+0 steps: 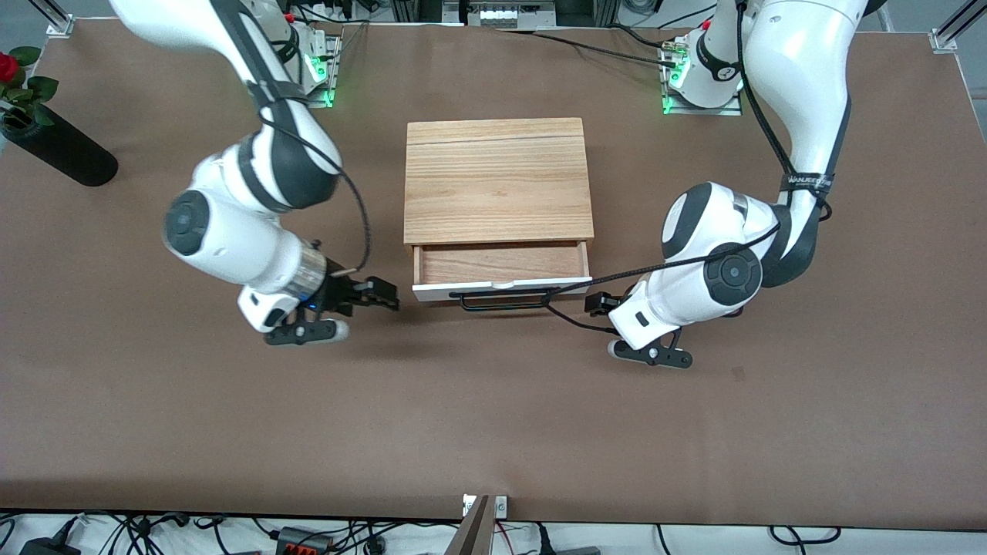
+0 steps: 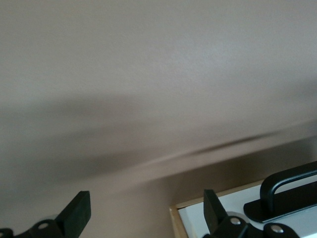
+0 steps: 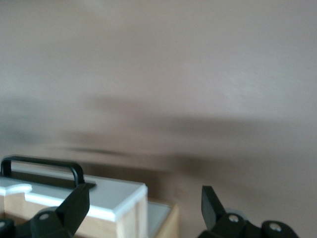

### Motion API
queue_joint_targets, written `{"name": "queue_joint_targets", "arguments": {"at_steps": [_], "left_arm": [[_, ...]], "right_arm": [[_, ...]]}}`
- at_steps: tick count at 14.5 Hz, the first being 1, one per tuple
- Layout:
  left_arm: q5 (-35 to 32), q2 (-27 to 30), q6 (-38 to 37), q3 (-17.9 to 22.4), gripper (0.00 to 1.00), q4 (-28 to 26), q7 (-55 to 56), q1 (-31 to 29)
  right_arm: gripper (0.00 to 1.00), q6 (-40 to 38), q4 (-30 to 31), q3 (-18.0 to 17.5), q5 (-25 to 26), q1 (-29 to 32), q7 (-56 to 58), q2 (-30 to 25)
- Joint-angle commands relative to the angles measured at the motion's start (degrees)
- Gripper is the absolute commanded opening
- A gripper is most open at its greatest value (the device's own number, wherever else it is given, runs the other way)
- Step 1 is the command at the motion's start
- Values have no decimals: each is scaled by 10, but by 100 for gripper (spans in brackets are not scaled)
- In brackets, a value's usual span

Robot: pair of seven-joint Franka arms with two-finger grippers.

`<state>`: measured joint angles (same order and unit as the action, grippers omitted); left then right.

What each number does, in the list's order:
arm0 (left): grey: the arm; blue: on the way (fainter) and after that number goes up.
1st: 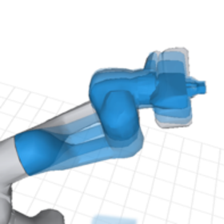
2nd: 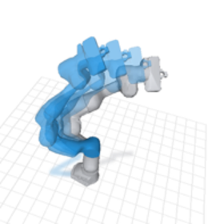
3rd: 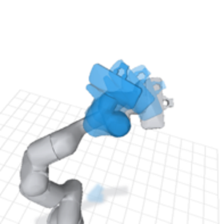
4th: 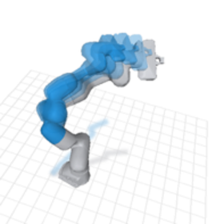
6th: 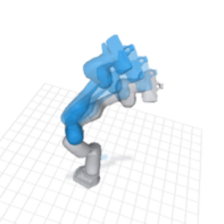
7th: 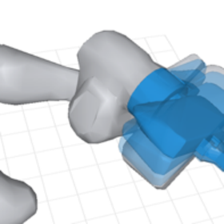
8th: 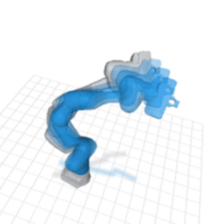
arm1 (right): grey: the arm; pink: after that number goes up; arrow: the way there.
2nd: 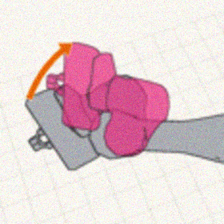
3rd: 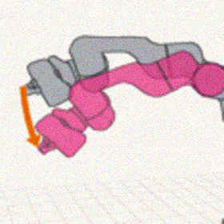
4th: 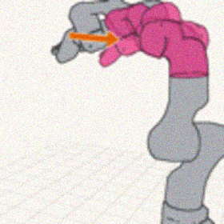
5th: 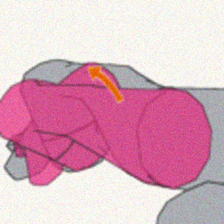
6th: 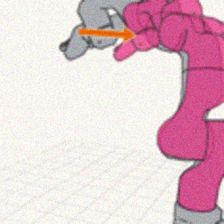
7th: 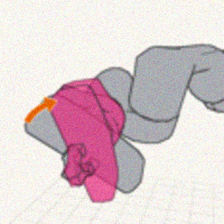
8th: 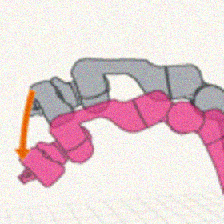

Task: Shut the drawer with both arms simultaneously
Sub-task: 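Reach both grippers toward the open drawer front on either side of the handle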

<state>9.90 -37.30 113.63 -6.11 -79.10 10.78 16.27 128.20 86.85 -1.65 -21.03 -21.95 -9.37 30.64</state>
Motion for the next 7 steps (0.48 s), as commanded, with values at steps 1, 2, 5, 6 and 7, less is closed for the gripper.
{"name": "queue_joint_targets", "arguments": {"at_steps": [1, 2, 5, 6, 7], "left_arm": [[34, -9, -15, 3, 100, 19, -6, 15], [34, -8, -24, 2, 100, 16, -6, 15], [35, -8, -60, 1, 100, 15, -8, 24], [35, -8, -74, -6, 100, 14, -8, 24], [35, -8, -82, -8, 100, 14, -8, 23]], "right_arm": [[100, 72, -16, 3, -9, -41, -25, 37], [100, 92, -16, 3, -9, -49, -39, 49], [100, 143, -15, 3, -5, -70, -51, 73], [100, 144, -15, 3, -3, -70, -51, 77], [100, 144, -13, 4, -3, -71, -51, 77]]}}
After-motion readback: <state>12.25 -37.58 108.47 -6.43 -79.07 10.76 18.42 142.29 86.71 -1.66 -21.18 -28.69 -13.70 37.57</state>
